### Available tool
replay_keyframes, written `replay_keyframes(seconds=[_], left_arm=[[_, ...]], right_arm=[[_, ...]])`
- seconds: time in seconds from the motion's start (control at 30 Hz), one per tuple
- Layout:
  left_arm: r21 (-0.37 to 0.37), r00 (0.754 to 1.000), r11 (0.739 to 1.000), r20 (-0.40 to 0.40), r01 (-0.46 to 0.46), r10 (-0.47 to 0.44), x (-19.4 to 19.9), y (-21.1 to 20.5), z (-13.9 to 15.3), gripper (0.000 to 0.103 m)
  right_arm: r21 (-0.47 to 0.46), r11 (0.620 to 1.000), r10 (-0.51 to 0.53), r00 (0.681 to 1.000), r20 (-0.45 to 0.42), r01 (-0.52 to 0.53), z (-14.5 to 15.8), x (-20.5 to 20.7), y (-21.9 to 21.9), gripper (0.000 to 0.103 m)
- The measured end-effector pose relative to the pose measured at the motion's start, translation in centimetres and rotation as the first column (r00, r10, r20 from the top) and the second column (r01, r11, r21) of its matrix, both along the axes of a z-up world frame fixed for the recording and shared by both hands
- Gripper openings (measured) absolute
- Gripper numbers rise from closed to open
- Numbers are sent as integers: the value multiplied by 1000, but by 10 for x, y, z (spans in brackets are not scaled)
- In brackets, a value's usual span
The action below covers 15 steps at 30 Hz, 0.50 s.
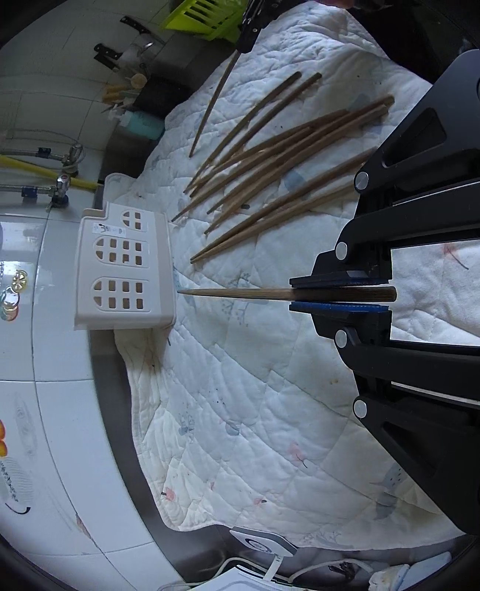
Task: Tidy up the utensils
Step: 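Lift the held chopsticks with both tools and carry them over the white holder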
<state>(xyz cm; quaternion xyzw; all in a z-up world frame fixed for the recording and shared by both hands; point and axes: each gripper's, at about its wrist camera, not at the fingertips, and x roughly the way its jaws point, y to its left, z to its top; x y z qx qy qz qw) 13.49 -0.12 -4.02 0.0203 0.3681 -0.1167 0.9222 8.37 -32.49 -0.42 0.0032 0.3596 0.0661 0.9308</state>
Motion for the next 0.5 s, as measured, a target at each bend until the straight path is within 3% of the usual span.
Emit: replay_keyframes(seconds=[0.23,0.37,0.5], left_arm=[[-31,998,1000,56,-4,6,-19,-4,29,5],[-66,998,997,48,33,-29,-19,-5,43,5],[-32,997,999,60,42,-40,-19,-10,56,5]], right_arm=[[-8,999,54,995,83,-53,45,-4,5,7],[-17,995,95,988,119,-93,70,1,11,7],[-25,992,129,980,152,-127,92,8,15,7]])
